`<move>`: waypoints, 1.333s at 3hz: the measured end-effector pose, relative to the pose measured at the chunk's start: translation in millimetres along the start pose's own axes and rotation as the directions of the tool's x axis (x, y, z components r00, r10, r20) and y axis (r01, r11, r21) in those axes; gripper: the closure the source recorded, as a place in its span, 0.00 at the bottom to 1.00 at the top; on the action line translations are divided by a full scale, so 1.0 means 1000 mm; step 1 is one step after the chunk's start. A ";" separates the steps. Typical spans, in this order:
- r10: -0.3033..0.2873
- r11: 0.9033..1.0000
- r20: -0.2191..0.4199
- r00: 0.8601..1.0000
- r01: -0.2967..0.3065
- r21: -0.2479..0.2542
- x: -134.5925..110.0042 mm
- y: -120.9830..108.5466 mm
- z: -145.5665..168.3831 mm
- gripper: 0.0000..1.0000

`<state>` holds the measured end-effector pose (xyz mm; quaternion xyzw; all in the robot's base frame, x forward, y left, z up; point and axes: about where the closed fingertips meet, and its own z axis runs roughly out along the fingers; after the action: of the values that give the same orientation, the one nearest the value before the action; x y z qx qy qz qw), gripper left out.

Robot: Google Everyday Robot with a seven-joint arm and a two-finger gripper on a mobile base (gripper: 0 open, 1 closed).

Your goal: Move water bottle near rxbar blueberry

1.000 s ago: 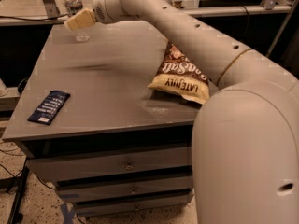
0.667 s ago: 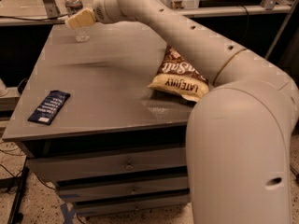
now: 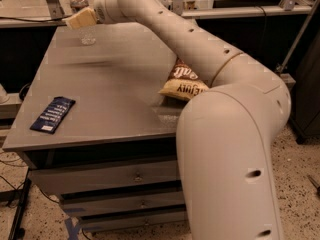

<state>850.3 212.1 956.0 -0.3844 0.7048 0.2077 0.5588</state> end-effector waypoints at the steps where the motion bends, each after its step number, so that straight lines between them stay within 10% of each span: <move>1: -0.016 1.000 0.002 1.000 0.016 -0.014 -0.003 0.001 0.018 0.00; 4: -0.029 0.997 -0.005 1.000 0.029 -0.070 -0.011 0.006 0.065 0.00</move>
Offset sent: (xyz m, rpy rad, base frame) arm 0.0408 0.0410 -0.0030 -0.0181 -0.0028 0.0550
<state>886.8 266.3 947.0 -0.4147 0.6931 0.2230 0.5458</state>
